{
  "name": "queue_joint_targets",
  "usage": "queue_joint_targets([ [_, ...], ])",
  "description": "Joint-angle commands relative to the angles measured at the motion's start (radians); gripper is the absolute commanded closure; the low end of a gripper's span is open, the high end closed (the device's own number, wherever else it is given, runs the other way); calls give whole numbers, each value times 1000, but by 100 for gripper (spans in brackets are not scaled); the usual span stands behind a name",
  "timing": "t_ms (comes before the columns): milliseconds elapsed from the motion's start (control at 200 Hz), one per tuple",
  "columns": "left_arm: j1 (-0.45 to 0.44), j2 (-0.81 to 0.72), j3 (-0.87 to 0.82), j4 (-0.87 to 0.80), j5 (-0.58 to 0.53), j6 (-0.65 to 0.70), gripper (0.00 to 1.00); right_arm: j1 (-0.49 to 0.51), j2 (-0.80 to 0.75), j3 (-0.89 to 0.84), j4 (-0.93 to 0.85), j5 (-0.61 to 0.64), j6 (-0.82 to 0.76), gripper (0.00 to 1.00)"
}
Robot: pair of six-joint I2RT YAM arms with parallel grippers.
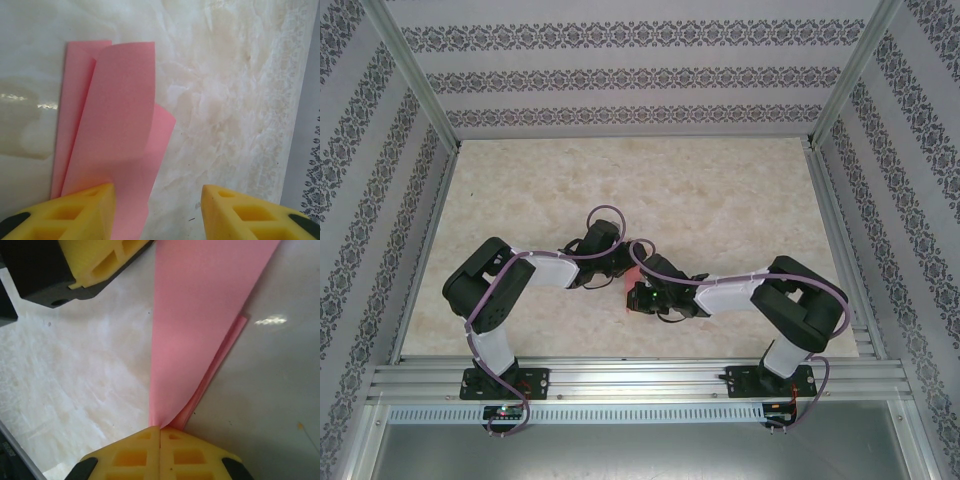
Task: Fold a paper plane with a square sheet of paper (pick it up from the middle)
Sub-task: Fold the wing for the fifth time at the center of the table.
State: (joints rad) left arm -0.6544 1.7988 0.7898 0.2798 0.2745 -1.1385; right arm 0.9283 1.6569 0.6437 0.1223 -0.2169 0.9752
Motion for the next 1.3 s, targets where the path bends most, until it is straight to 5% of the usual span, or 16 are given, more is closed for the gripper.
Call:
queue_joint_targets([
  [0, 10, 7, -33, -74, -25, -12, 51, 11, -30, -44, -146, 59, -11, 92],
  [290, 9, 11, -31, -57, -5, -38, 51, -67, -210, -106, 47, -10, 10, 78],
  [659, 10, 11, -29, -63, -4, -40, 51, -89, -19, -112, 457, -110, 182, 94],
  [1079, 13, 11, -32, -71, -5, -36, 51, -60, 173, -175, 530, -162, 268, 95],
  [1299, 14, 10, -29, -79, -8, -34, 51, -60, 127, -204, 517, -162, 253, 93],
])
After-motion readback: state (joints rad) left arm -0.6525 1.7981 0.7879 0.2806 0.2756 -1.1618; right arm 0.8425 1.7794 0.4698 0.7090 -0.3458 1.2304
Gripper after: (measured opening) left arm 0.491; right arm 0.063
